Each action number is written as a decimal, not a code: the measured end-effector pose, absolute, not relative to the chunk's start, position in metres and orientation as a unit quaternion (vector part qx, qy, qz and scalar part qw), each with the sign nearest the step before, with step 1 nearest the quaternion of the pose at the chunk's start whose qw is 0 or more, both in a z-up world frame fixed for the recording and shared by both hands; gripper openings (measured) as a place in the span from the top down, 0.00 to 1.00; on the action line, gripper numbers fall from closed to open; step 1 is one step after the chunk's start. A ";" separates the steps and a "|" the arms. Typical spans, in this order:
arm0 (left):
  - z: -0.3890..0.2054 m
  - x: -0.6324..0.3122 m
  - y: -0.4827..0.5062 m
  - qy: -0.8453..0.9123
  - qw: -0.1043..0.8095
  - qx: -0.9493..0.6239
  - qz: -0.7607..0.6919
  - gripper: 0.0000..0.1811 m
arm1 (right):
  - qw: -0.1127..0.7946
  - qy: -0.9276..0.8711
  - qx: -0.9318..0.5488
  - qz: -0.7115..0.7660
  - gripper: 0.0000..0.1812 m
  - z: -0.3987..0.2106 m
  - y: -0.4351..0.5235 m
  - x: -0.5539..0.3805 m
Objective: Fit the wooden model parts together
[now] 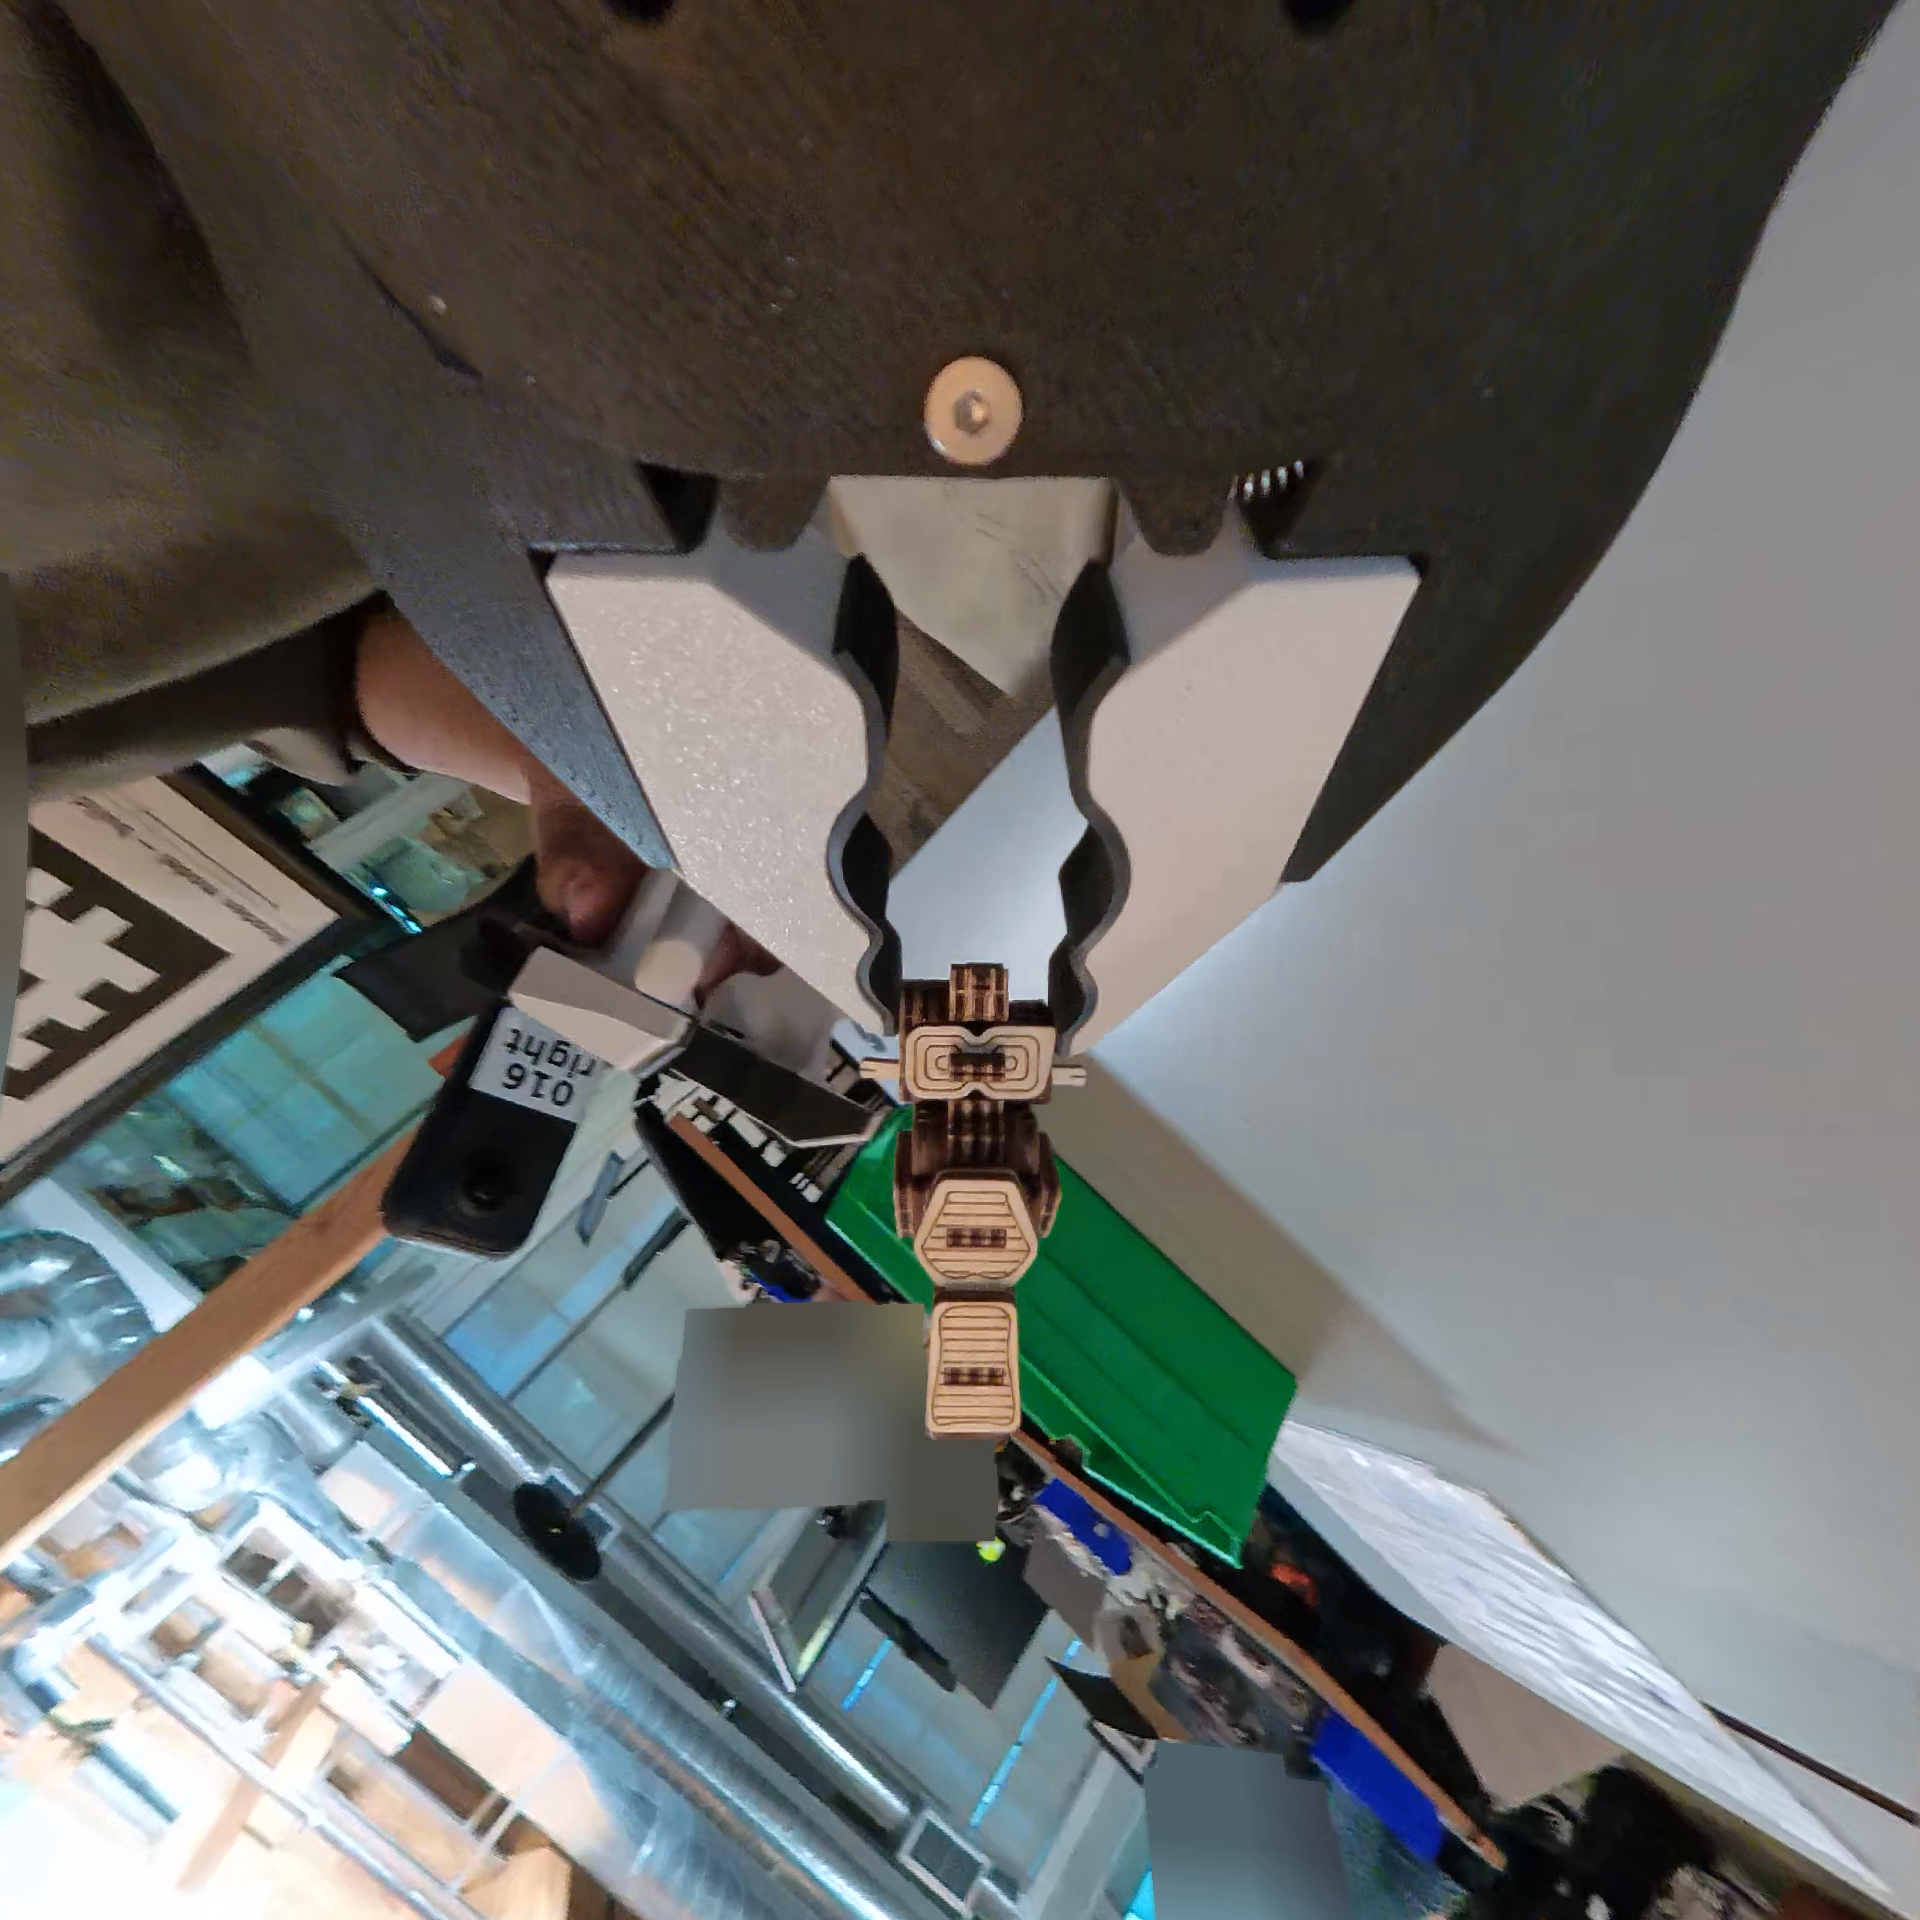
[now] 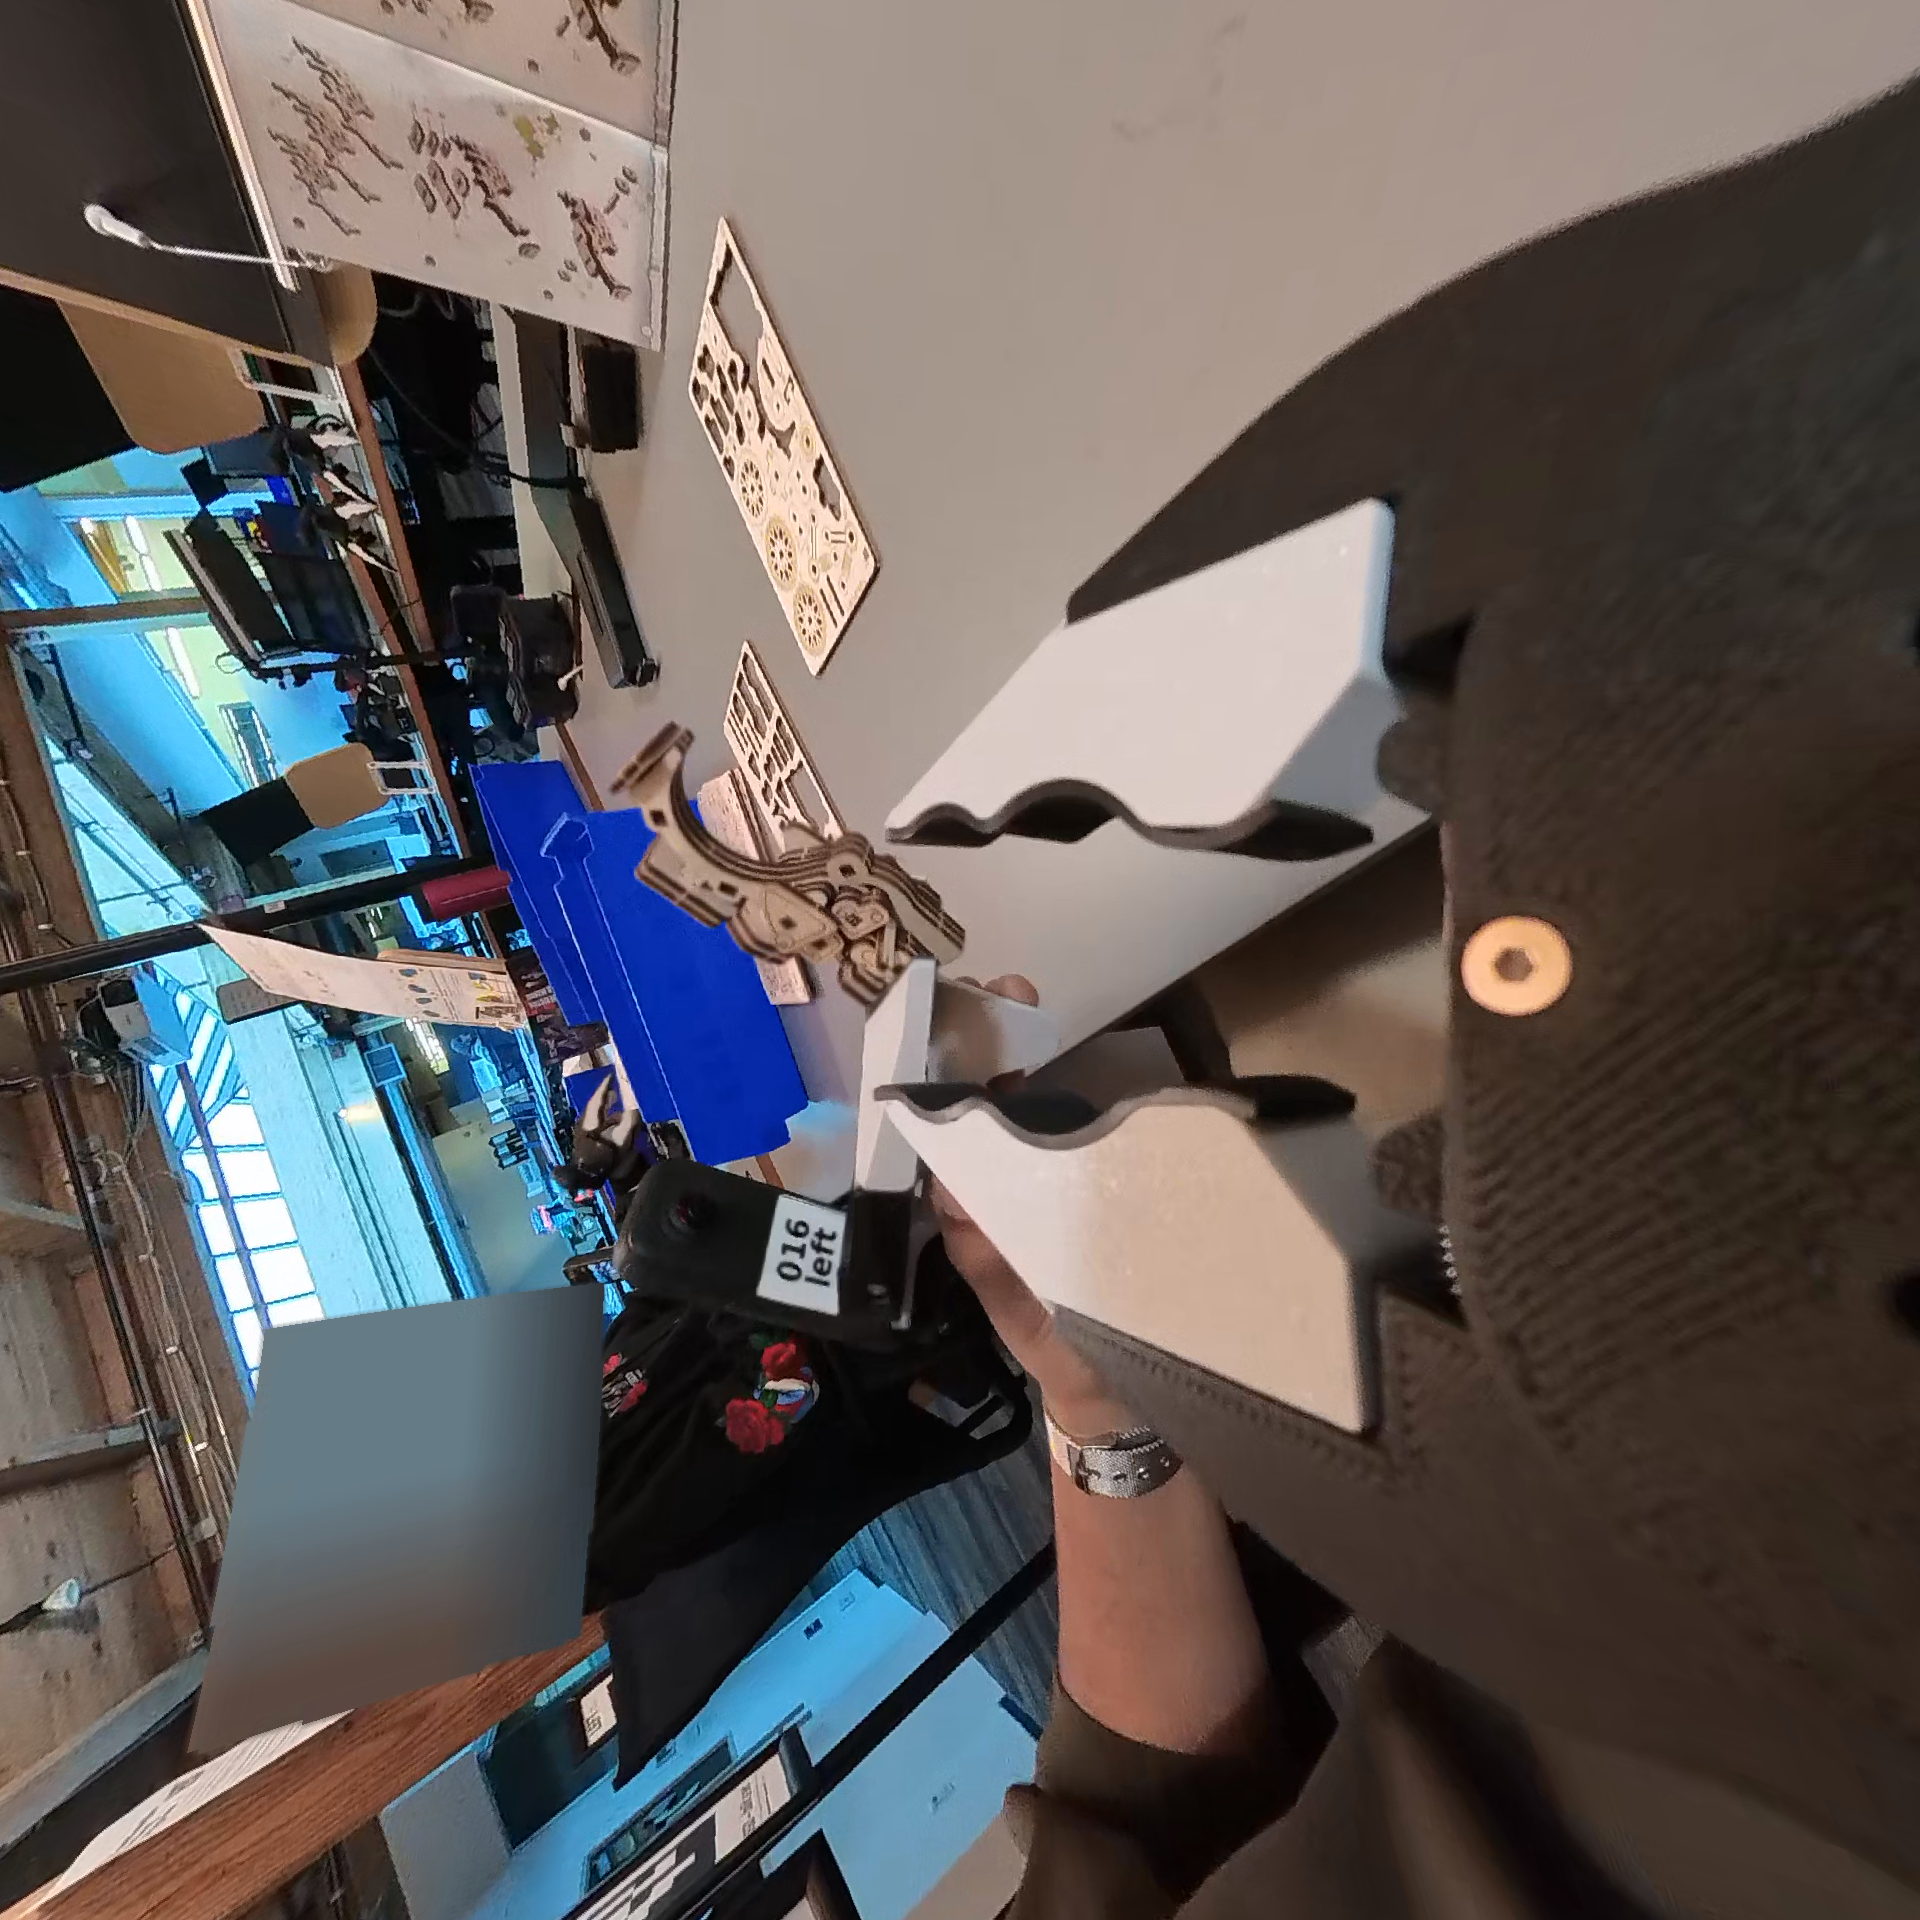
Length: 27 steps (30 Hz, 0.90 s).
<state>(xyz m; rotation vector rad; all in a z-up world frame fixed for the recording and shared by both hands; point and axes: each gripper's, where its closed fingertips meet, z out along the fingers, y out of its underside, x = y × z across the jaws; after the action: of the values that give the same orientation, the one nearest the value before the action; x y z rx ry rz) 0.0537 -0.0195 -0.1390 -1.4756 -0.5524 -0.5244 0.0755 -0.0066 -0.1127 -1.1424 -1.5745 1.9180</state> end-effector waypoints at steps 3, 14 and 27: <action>-0.144 0.046 -0.015 -0.253 0.663 -0.671 -0.214 0.86 | 0.208 -0.570 -0.410 0.681 0.77 -0.117 -0.009 0.073; -0.166 0.017 0.008 -0.248 0.621 -0.718 -0.192 0.86 | 0.254 -0.644 -0.390 0.607 0.78 -0.145 -0.020 0.065; -0.189 0.026 0.011 -0.280 0.585 -0.711 -0.272 0.86 | 0.405 -0.690 -0.353 0.485 0.93 -0.154 0.020 0.049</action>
<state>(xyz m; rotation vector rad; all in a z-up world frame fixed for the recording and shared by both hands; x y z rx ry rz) 0.0256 0.0111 -0.1888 -1.6592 -0.6527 -0.6337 0.0485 0.0200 -0.1544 -0.8914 -1.7406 1.2247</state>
